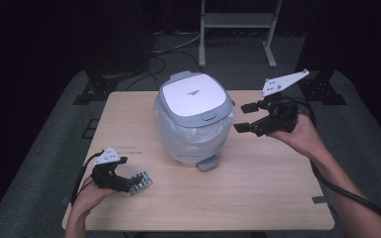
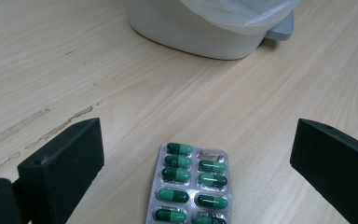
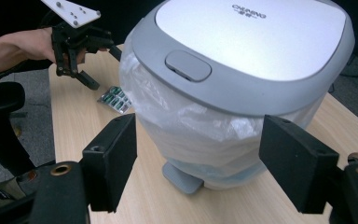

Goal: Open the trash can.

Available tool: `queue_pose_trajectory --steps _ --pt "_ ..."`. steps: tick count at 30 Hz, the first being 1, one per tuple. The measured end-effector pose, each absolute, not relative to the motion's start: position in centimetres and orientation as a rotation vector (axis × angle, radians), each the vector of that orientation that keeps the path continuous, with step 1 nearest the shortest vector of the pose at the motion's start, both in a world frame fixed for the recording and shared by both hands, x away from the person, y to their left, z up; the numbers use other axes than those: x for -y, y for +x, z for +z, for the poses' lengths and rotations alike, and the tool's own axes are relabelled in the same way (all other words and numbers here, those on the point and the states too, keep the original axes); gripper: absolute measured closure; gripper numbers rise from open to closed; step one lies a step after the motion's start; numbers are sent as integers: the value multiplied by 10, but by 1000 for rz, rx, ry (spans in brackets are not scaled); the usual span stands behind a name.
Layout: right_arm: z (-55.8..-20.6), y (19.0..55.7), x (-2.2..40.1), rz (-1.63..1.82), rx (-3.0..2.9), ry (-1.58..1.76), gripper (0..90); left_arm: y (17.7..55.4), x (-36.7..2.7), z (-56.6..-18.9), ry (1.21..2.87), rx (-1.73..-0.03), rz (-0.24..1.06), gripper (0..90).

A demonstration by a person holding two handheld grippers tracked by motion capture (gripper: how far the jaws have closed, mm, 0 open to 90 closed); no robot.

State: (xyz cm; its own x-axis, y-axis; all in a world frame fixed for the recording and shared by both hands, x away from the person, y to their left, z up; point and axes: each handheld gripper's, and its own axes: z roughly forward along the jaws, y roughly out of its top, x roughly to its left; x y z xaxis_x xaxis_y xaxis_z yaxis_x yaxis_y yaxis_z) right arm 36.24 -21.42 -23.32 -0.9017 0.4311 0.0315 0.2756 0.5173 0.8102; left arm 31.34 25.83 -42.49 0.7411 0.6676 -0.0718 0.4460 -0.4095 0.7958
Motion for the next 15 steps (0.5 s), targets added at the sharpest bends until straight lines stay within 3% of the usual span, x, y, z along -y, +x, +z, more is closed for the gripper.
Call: queue_pose_trajectory --steps 8,15 --pt "-223 366 208 1350 -2590 589 324 313 -258 -425 2068 -841 323 18" --pt "-217 368 198 1343 -2609 552 432 313 -259 -425 2066 -843 322 18"
